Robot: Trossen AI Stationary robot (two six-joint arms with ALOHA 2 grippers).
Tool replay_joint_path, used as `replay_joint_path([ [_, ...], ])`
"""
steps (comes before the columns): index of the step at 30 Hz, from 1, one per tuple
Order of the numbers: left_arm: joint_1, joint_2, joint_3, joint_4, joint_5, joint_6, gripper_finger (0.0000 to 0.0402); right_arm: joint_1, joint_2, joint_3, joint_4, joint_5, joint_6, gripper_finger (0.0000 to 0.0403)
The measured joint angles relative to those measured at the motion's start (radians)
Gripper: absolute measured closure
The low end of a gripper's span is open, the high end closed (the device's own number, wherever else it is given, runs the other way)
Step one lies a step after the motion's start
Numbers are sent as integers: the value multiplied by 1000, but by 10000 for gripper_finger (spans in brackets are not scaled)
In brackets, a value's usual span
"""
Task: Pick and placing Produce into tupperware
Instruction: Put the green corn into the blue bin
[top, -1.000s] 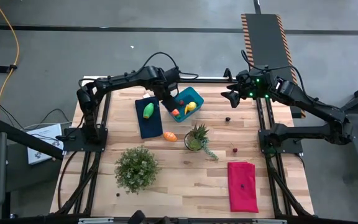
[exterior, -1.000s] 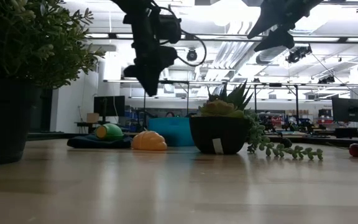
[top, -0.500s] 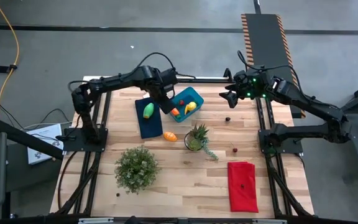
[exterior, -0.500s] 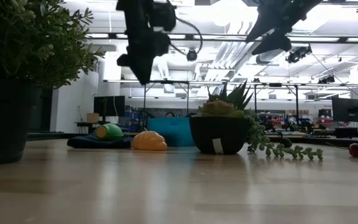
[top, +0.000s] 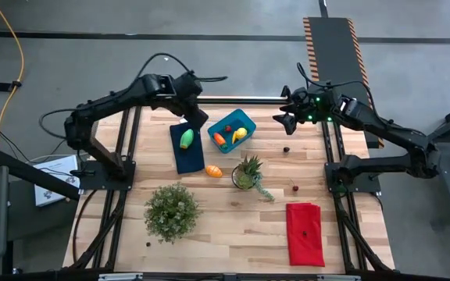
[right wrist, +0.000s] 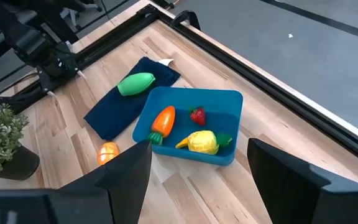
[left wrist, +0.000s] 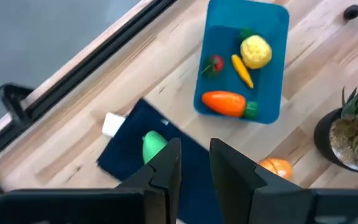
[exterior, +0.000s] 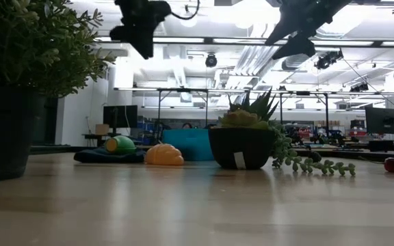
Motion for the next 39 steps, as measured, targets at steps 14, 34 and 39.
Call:
replay_joint_path([
  [14, 0, -109, 0, -178, -79, -118, 325, 0, 0, 0, 0, -21, -33, 147],
  [34, -1, -278, 0, -302, -124, -363, 319, 0, 0, 0, 3, -122, -153, 147],
  [39, -1, -262, 0, -316, -130, -416, 271, 0, 0, 0, 3, -160, -179, 147],
])
